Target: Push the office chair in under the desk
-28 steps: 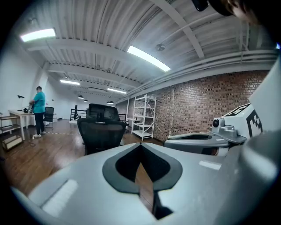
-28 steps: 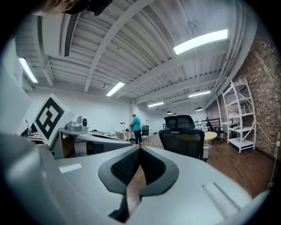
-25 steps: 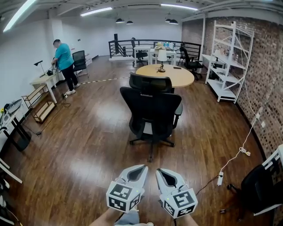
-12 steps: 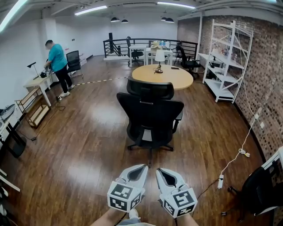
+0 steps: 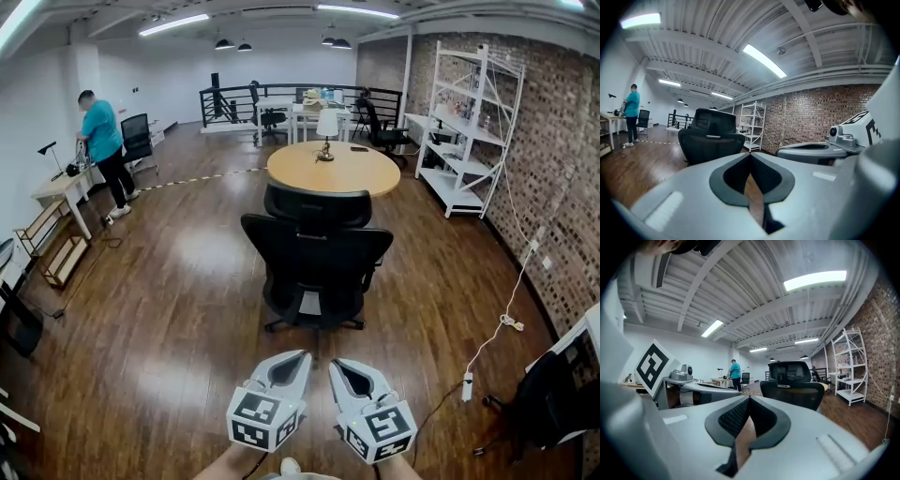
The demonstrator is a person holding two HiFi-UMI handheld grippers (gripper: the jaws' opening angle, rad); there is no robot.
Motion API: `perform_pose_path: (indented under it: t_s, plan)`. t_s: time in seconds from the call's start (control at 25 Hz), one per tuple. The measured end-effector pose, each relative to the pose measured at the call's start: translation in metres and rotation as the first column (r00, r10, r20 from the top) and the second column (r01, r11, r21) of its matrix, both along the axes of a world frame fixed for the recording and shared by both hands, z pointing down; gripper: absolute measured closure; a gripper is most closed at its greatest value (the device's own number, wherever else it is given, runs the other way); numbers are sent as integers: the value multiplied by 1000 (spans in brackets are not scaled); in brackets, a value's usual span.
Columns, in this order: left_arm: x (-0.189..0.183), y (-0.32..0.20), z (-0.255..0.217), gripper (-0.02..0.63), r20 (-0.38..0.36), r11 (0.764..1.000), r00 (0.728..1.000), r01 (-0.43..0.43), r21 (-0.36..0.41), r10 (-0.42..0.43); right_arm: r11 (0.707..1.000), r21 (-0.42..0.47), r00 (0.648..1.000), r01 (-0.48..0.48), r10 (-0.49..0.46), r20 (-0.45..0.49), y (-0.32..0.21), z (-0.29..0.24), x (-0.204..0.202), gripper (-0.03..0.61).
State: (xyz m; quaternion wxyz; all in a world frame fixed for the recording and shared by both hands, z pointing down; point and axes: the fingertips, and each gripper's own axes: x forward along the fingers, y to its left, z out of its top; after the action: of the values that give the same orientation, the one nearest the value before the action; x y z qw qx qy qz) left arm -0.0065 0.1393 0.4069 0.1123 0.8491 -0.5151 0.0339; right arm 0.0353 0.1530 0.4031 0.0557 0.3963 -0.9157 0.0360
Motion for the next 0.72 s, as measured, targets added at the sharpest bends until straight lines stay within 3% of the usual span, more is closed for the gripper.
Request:
perform_pose_path:
  t_s: [0.72]
  plan:
    - [-52,-51,10,598,-1,1000,1000,-20,-24,20,1000,-17,1000,-26,26,-1,-59,4,-39,577]
